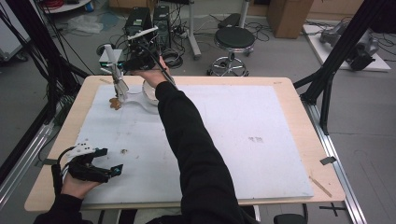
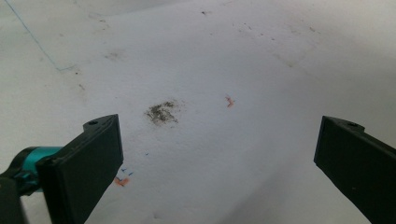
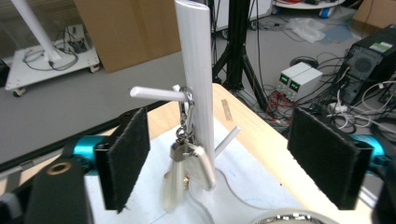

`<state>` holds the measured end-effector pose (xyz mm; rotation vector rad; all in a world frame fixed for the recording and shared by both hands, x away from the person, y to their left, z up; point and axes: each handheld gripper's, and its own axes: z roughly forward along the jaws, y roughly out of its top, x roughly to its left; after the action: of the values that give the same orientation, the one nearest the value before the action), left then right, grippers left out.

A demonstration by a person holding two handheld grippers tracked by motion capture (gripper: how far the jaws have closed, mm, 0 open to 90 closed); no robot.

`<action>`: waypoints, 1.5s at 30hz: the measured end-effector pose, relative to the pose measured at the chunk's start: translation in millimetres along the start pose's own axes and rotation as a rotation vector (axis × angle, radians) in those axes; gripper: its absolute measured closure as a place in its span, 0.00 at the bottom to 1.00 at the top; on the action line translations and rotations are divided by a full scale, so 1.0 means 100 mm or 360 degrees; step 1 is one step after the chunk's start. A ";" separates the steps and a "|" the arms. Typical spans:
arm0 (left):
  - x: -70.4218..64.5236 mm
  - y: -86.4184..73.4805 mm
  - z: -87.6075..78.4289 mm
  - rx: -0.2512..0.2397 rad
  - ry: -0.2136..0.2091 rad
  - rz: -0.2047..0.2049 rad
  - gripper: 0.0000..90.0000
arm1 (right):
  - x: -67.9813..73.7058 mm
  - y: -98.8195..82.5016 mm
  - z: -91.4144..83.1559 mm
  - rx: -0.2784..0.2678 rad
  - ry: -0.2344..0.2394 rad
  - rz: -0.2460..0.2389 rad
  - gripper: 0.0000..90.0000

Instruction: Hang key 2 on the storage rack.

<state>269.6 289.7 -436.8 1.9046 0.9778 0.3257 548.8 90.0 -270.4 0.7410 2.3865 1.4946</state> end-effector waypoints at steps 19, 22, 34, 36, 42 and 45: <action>-0.01 -0.01 -0.02 0.0002 0.0006 -0.0001 0.02 | -0.10 -0.27 -0.31 0.0133 -0.0028 0.0008 0.01; -0.01 -0.01 -0.02 0.0005 0.0007 0.0000 0.02 | -0.12 -0.43 -0.42 0.0173 -0.0078 -0.0013 0.01; 0.00 -0.02 -0.03 0.0005 0.0020 0.0001 0.02 | -0.15 -0.78 -0.92 0.0127 -0.0116 0.0009 0.01; -0.01 -0.02 -0.02 0.0007 0.0021 0.0002 0.02 | -0.16 -0.83 -1.03 0.0132 -0.0129 0.0018 0.01; -0.02 -0.02 -0.03 -0.0007 0.0031 0.0009 0.02 | -0.18 -1.02 -1.37 0.0091 -0.0193 0.0021 0.01; -0.03 -0.02 -0.03 -0.0014 0.0032 0.0014 0.02 | -0.21 -1.11 -1.51 0.0102 -0.0208 0.0041 0.01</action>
<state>265.1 290.0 -435.9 1.9016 0.9798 0.3541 467.1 -77.2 -302.1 0.8591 2.3447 1.3408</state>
